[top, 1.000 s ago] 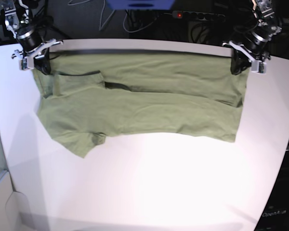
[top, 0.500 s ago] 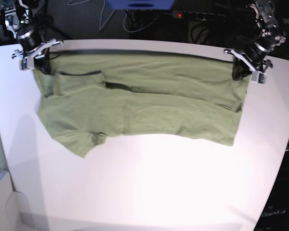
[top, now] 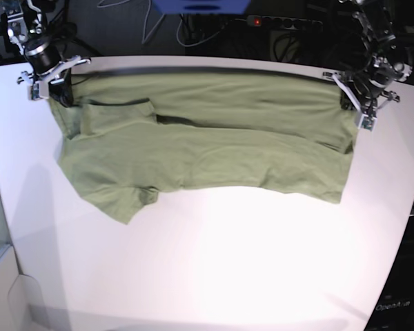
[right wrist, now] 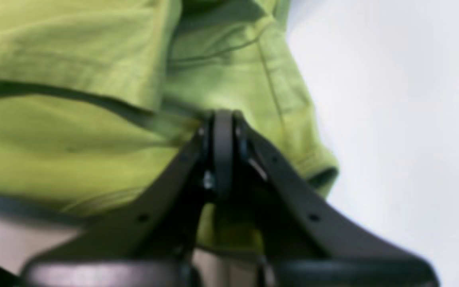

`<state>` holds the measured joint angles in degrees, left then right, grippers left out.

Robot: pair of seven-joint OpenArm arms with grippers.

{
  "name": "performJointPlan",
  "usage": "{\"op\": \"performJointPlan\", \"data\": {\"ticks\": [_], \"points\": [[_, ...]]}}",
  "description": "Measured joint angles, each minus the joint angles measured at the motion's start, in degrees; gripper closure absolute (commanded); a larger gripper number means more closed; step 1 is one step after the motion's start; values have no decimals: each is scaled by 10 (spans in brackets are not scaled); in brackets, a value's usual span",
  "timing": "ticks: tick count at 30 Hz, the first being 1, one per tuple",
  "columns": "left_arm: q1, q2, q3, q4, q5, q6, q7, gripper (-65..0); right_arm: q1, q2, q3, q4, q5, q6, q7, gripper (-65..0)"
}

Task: Fold the T-shirt properly
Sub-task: 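Drag the folded shirt toward the robot base with both grippers, then open both grippers and release the shirt edge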

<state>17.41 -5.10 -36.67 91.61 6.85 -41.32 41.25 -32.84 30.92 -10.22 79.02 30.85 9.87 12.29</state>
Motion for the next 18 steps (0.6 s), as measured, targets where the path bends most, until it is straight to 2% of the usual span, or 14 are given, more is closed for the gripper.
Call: {"op": "performJointPlan", "data": {"ticks": [12, 18], "points": [[-8, 1, -1, 4, 6, -2, 14, -22, 2, 1, 0, 7, 0, 0, -12, -15], [-12, 24, -2, 54, 40, 7, 74, -23, 1, 15, 0, 41, -5, 0, -60, -15]]}}
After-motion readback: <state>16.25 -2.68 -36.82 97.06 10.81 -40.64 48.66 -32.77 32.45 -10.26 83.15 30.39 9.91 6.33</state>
